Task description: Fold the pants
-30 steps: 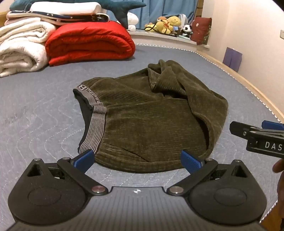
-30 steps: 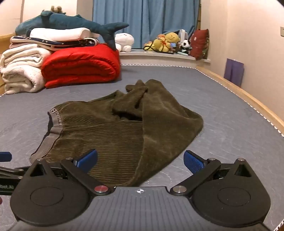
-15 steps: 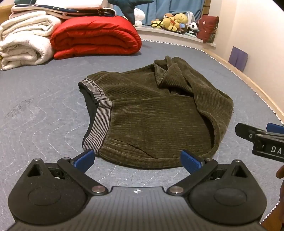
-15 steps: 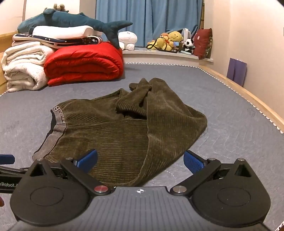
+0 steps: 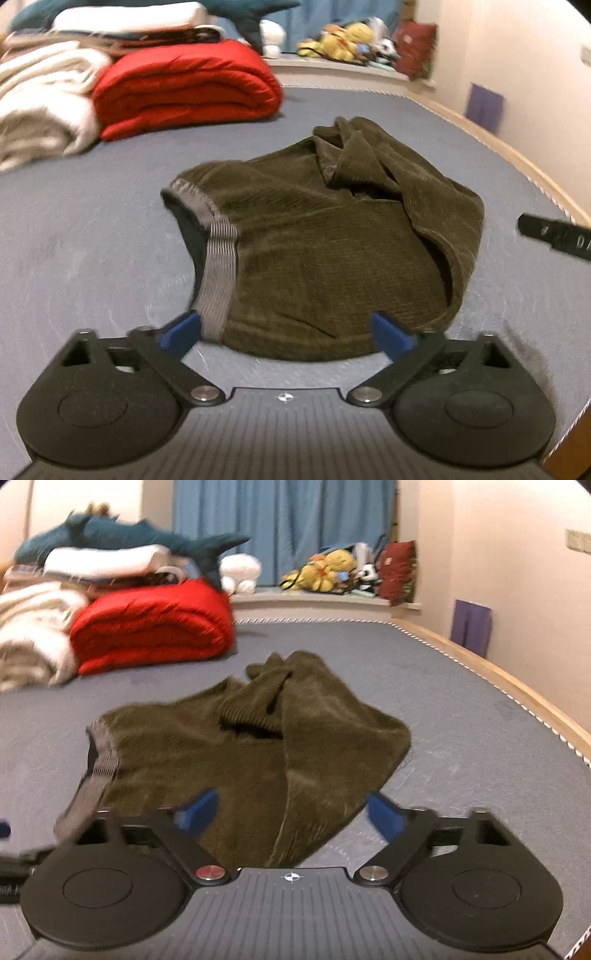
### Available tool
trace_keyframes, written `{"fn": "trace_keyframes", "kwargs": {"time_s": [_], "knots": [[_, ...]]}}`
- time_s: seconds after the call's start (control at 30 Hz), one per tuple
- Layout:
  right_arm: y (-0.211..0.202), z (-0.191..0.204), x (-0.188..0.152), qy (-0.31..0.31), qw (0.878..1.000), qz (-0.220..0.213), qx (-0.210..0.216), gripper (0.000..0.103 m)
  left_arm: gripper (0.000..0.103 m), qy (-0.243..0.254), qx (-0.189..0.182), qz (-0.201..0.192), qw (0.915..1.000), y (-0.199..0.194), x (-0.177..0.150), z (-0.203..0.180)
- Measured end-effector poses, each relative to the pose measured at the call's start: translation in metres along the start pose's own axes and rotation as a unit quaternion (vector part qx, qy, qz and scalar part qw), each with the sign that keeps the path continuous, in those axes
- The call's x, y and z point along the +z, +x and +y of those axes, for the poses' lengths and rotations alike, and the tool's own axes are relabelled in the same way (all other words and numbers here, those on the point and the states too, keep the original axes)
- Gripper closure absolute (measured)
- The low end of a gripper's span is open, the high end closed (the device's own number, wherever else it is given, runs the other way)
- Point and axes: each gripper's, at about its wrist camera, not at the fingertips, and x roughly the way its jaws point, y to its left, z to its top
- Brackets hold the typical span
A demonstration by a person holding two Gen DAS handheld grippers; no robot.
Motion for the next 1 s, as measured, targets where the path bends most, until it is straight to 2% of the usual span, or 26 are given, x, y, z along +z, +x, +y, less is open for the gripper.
{"fn": "trace_keyframes", "kwargs": {"time_s": [0.03,0.07,0.13,0.2,0.23,0.3,0.33,0.43,0.5,0.57,0.67,0.77,0.87,1.0], "knots": [[0.0,-0.004,0.003,0.01,1.0,-0.004,-0.001,0.043,0.026,0.015,0.0,-0.007,0.9999,0.0,0.01,0.005],[0.001,-0.008,0.007,0.019,1.0,-0.008,-0.001,0.045,0.031,0.027,0.003,-0.016,0.9995,0.001,0.019,0.012],[0.004,-0.013,0.013,0.023,1.0,-0.013,-0.003,0.046,0.059,0.039,0.006,-0.044,0.9982,0.005,0.032,0.027],[0.013,-0.017,0.021,0.022,1.0,-0.006,-0.005,0.045,0.06,0.025,0.011,-0.074,0.9969,0.014,0.037,0.053],[0.02,-0.018,0.026,0.019,1.0,0.005,0.0,0.045,0.06,0.013,0.011,-0.067,0.9976,0.024,0.036,0.065],[0.033,-0.016,0.035,0.007,1.0,0.025,0.012,0.045,0.06,-0.011,0.004,-0.01,0.9999,0.05,0.036,0.083],[0.039,-0.015,0.039,-0.001,0.999,0.032,0.016,0.041,0.06,-0.033,-0.002,0.008,0.9994,0.062,0.035,0.092],[0.062,-0.013,0.04,-0.008,0.999,0.039,0.021,0.029,0.06,-0.05,-0.009,0.027,0.9983,0.086,0.032,0.103],[0.082,-0.011,0.03,-0.014,0.998,0.055,0.012,0.03,0.059,-0.078,-0.029,0.043,0.9956,0.104,0.033,0.114],[0.106,-0.007,0.019,-0.03,0.995,0.09,-0.006,0.03,0.059,-0.106,-0.052,0.055,0.9915,0.119,0.034,0.124],[0.132,-0.004,0.01,-0.04,0.992,0.117,-0.013,0.03,0.054,-0.132,-0.068,0.069,0.9864,0.139,0.03,0.134],[0.151,-0.003,0.002,-0.041,0.989,0.143,-0.019,0.029,0.053,-0.162,-0.071,0.081,0.9809,0.158,0.027,0.143],[0.168,-0.001,-0.009,-0.05,0.984,0.169,-0.02,0.029,0.051,-0.195,-0.115,0.095,0.9694,0.176,0.021,0.149],[0.186,-0.006,-0.021,-0.062,0.978,0.192,-0.056,0.035,0.048,-0.17,-0.129,0.076,0.9741,0.18,0.021,0.139]]}}
